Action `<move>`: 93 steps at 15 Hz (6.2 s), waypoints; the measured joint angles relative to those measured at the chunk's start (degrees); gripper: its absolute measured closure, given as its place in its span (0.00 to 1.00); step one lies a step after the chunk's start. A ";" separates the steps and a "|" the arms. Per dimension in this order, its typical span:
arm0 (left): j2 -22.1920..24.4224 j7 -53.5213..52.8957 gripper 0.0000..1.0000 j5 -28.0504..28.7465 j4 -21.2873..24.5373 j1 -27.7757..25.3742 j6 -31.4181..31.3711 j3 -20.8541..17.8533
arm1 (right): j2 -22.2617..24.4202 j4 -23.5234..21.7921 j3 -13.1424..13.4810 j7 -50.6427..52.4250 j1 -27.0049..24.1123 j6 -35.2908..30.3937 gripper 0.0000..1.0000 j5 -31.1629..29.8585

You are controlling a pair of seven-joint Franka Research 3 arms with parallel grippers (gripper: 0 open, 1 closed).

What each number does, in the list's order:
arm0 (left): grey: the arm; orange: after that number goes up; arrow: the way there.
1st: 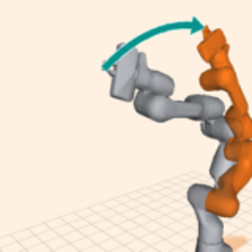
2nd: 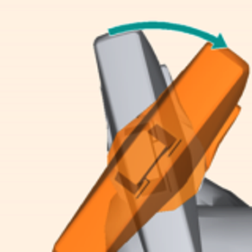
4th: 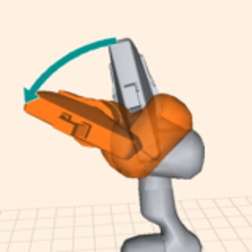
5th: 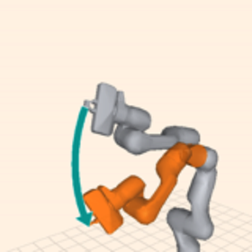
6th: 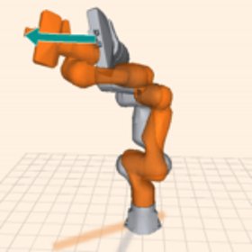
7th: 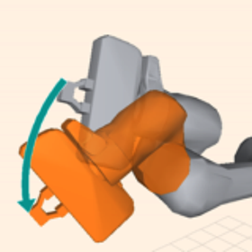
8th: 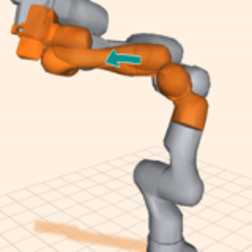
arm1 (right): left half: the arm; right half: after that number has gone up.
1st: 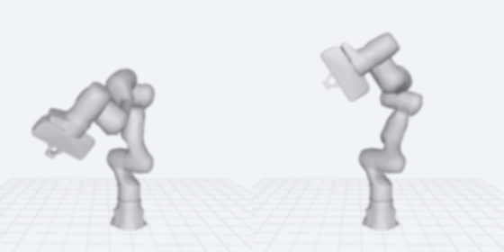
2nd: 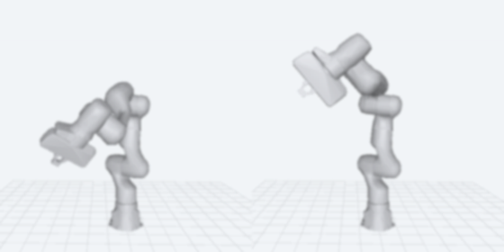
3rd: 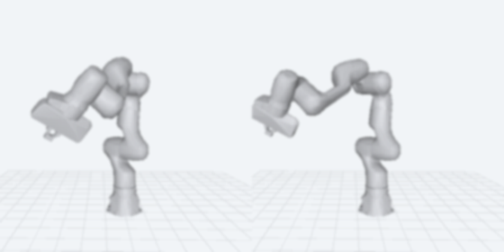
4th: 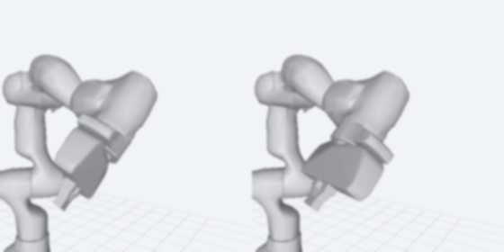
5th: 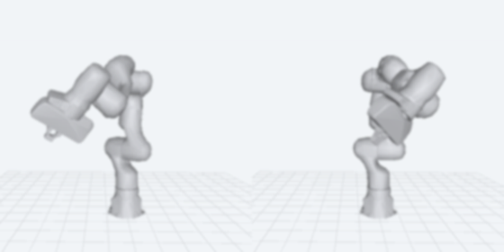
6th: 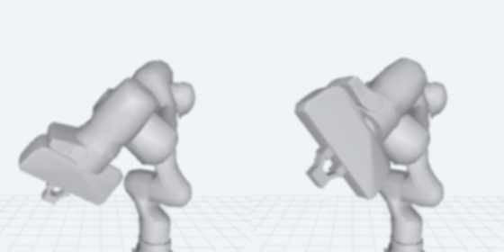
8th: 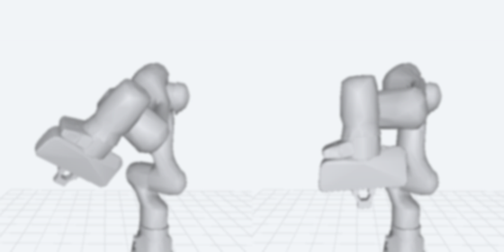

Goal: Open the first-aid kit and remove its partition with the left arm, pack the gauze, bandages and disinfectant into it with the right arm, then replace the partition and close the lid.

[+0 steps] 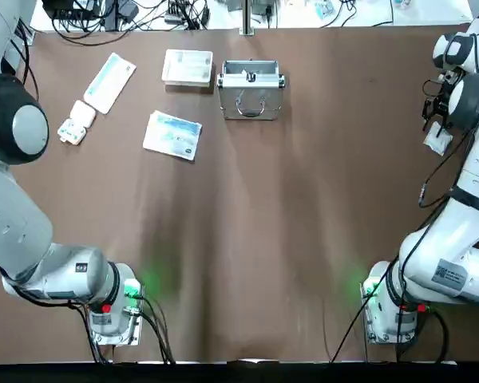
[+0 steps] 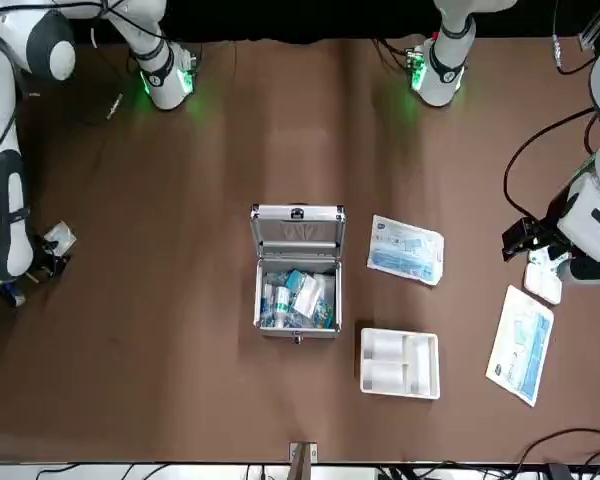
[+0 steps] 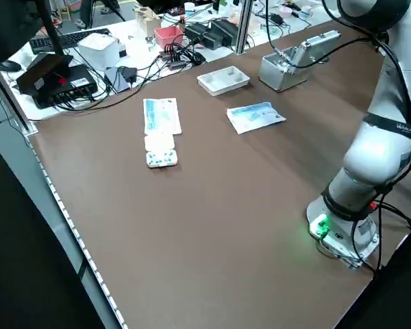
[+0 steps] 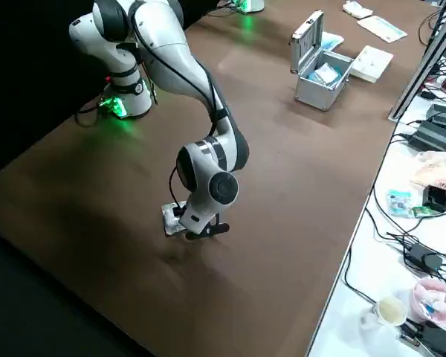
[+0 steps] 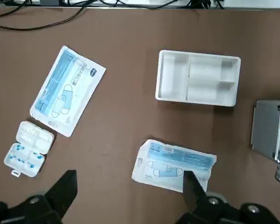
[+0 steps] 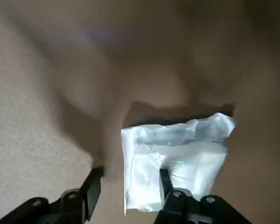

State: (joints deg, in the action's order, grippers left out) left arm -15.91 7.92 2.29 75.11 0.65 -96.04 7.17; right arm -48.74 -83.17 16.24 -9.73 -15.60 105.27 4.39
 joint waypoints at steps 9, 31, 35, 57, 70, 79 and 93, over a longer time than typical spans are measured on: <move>0.00 0.00 0.00 0.00 0.01 0.10 0.00 0.05 | -0.26 -0.02 -0.36 -0.08 1.07 0.16 0.78 -3.77; 0.00 0.00 0.00 0.00 0.14 0.20 0.00 0.23 | 4.64 13.30 -1.48 0.16 22.51 -17.69 0.95 14.93; 0.00 0.00 0.00 0.00 0.16 0.23 0.01 0.31 | 6.53 15.62 -1.56 -4.38 30.08 -17.25 0.95 25.15; -0.17 -0.55 0.00 0.00 0.82 1.30 -0.02 0.88 | -4.09 17.42 -1.75 -7.78 57.70 19.64 0.95 39.73; -10.19 0.81 0.00 0.04 1.76 4.59 -10.51 0.96 | -3.46 19.07 -1.30 -8.02 58.04 19.69 0.15 39.82; -25.22 12.05 0.00 0.04 1.67 9.62 -29.03 0.88 | 2.38 22.82 0.32 -10.91 51.87 0.70 0.15 39.84; -35.41 12.91 0.02 0.10 0.78 12.88 -41.45 -4.28 | 18.21 24.51 7.91 14.06 29.70 -27.68 0.02 21.88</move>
State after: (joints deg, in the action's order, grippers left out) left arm -51.32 20.82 2.39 75.88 13.53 -137.49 2.89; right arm -30.53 -58.66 24.14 4.33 14.10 77.59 26.27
